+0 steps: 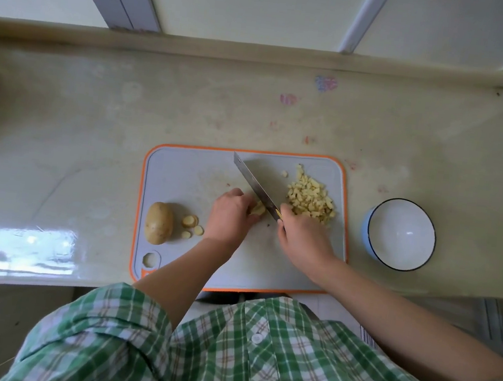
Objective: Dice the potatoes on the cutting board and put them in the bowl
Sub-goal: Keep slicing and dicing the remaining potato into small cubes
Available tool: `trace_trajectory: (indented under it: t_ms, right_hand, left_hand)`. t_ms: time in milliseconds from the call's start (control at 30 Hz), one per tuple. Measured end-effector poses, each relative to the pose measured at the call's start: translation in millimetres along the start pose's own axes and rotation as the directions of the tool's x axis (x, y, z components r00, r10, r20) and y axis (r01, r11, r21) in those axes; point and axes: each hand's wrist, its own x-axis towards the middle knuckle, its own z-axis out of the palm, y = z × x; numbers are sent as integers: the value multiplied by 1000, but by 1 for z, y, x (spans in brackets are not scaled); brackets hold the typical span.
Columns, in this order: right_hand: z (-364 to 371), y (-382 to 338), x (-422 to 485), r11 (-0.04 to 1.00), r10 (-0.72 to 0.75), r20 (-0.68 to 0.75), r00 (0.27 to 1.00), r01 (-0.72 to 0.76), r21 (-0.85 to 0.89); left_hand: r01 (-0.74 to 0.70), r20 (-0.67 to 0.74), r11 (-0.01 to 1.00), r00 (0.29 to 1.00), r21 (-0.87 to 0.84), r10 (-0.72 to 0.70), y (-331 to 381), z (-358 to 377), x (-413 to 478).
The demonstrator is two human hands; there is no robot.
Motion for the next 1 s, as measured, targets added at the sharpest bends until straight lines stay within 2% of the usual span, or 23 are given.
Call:
trace_trajectory:
  t_ms: [367,667,1000]
  right_hand:
    - [-5,4,7,982,46,-51,998,-36,183]
    - [-9,-2,4,997,-5,21,1000,3,78]
    - [7,-2,1,996,36,-31,999,-33,87]
  left_hand:
    - [-20,-19,1000,1000,-10,20,-3,1,0]
    - [-10,-5,1000,1000,11,10,-5,3,2]
    - [-25,-10,1000,1000,0,25,-4,1,2]
